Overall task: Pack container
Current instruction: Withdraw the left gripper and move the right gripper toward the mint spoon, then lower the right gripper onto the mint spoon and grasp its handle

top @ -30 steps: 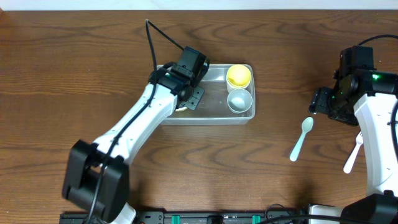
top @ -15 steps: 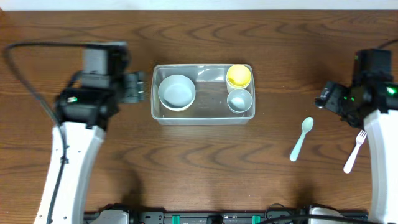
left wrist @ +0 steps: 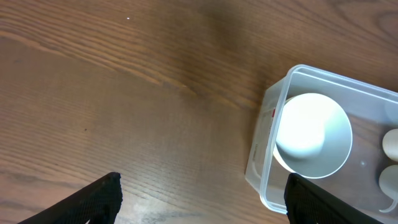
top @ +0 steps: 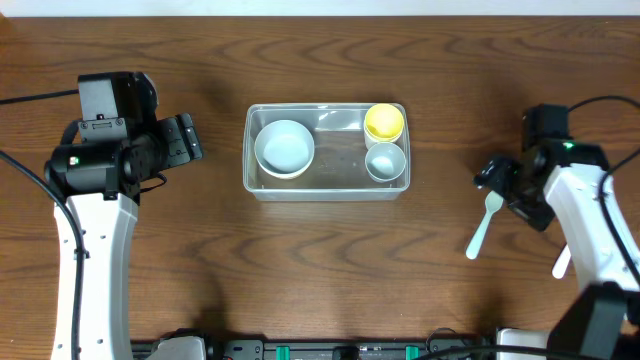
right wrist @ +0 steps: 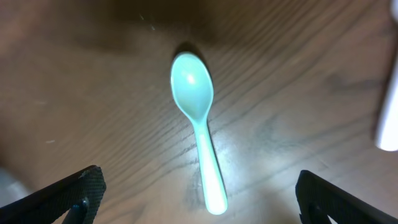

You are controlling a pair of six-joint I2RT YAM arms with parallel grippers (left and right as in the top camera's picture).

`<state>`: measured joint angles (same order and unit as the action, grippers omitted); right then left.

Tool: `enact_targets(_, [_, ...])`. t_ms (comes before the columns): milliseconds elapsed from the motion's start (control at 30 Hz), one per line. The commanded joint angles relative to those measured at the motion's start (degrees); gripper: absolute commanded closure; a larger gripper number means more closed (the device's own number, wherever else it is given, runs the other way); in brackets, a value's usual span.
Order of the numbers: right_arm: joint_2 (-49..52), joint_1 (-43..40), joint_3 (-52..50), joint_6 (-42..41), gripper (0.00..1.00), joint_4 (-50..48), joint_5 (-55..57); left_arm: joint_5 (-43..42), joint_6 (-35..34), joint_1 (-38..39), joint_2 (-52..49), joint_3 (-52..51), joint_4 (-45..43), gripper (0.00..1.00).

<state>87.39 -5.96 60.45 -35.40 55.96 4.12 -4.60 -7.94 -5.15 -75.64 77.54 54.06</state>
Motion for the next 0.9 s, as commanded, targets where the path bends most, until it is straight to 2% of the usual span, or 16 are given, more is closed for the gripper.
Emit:
enact_targets(0, [3.3, 0.44, -2.29, -0.52, 0.01, -1.92, -1.36, -0.81, -0.74, -0.26, -0.46, -0.44, 0.37, 0.16])
enact_targets(867, [16.33, 1.16, -2.49, 4.15, 0.01, -7.8, -1.38, -0.81, -0.74, -0.26, -0.46, -0.44, 0.35, 0.16])
